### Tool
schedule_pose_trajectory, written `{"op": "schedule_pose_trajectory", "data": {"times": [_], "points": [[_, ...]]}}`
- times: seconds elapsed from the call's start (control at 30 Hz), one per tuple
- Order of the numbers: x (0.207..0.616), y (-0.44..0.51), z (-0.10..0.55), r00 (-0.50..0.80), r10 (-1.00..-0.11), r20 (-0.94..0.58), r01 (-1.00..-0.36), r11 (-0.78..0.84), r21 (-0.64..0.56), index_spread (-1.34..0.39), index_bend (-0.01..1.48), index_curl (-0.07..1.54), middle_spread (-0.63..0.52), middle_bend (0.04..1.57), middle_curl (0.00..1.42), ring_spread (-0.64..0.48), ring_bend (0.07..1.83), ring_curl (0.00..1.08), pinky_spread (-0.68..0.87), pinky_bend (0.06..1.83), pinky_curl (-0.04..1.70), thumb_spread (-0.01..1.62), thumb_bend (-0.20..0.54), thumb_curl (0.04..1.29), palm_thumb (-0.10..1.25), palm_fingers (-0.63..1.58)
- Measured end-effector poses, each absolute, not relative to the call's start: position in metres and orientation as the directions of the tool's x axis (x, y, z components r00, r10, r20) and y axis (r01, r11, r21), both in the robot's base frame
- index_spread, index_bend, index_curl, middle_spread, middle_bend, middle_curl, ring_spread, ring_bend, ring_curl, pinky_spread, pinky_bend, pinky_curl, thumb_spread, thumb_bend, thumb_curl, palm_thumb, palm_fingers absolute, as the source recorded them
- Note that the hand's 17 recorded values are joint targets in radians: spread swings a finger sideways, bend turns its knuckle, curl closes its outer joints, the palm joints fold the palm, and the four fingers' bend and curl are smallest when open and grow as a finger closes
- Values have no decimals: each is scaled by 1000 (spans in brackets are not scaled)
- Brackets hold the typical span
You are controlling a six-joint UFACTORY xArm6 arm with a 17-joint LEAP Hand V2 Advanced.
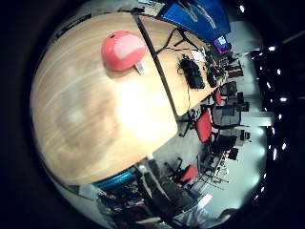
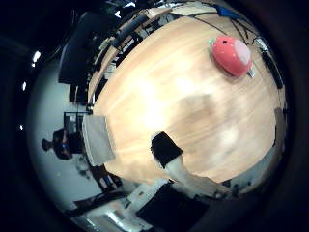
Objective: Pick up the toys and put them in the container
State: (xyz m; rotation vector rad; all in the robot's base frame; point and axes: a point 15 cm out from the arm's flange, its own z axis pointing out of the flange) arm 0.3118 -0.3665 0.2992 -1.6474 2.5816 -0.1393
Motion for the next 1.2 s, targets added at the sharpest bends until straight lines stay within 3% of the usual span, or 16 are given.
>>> {"op": "schedule_pose_trajectory", "data": {"times": [0.67,1.2], "points": [[369,-449,264,-436,-900,-9,-891,433,-132,-402,152,272,-46,210,362,53,416,235,382,517,250,1025,-26,286,280,202],[391,-474,212,-434,-900,-31,-896,435,-87,-405,156,272,-41,206,361,52,422,238,376,528,252,1015,-27,286,275,193]]}}
